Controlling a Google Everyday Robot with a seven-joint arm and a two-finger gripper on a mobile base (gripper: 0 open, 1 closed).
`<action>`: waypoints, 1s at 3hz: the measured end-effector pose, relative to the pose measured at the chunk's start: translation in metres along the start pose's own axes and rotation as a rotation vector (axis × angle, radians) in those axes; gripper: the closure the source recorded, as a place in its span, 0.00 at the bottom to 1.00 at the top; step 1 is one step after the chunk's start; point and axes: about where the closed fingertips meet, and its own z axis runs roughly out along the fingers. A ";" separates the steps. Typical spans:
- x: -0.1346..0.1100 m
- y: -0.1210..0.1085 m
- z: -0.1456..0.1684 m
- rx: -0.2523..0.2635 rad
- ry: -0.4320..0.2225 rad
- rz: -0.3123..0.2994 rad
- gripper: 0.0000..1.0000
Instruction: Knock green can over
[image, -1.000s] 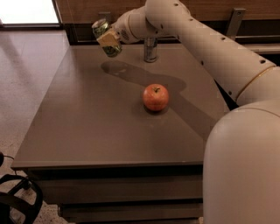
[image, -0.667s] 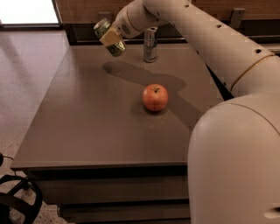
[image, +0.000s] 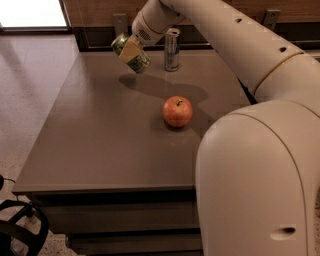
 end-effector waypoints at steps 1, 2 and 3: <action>0.021 0.011 0.011 -0.031 0.121 -0.009 1.00; 0.032 0.017 0.019 -0.046 0.179 -0.012 1.00; 0.038 0.030 0.042 -0.106 0.218 -0.033 1.00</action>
Offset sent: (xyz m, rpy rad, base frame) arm -0.0134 -0.0135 -0.0495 -0.2205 0.1253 -0.0154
